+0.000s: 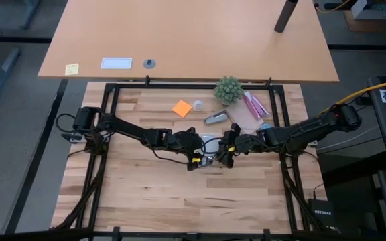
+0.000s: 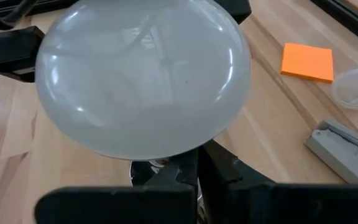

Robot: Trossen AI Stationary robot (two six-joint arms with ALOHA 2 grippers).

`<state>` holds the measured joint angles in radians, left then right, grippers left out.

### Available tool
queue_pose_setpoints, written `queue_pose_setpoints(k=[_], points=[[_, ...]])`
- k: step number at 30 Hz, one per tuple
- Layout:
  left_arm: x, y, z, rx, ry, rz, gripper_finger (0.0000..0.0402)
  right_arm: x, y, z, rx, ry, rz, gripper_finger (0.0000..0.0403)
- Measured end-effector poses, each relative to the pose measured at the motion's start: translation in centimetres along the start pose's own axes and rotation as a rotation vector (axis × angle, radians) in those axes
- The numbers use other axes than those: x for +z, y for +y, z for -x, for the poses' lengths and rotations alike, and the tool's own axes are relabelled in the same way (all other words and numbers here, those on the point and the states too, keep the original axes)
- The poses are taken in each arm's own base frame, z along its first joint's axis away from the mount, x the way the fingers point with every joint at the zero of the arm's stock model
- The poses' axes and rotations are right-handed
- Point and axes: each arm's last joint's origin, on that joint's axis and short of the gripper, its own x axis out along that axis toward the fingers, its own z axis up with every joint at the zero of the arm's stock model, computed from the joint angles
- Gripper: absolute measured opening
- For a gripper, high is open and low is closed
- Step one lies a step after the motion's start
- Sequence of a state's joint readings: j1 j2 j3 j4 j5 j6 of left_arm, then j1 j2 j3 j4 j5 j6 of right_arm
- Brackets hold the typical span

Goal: Screw lightbulb
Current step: Insert the lightbulb in the silver lamp

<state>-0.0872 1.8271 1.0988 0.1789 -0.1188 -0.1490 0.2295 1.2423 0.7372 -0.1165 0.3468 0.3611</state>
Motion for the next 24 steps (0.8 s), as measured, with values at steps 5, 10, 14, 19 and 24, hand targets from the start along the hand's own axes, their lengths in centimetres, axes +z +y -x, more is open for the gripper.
queue_pose_setpoints(k=[5,10,14,19,24], points=[[-0.1,0.0,0.0,0.001,0.006,-0.001,0.0152,-0.1,0.0,0.0,-0.004,0.011,0.004,0.0006],[-0.3,0.0,-0.4,0.001,0.009,-0.014,0.0152,-0.3,-0.1,0.0,-0.011,0.03,0.012,0.0006],[-0.9,0.0,-1.3,0.0,-0.006,-0.025,0.0153,-0.5,-0.2,0.1,-0.021,0.057,0.022,0.0006],[-1.5,0.0,-2.0,0.0,0.0,-0.026,0.0153,-0.8,-0.3,0.1,-0.028,0.082,0.032,0.0006],[-1.5,0.0,-2.0,0.0,0.001,-0.055,0.0153,-0.8,-0.3,0.1,-0.029,0.084,0.033,0.0006]])
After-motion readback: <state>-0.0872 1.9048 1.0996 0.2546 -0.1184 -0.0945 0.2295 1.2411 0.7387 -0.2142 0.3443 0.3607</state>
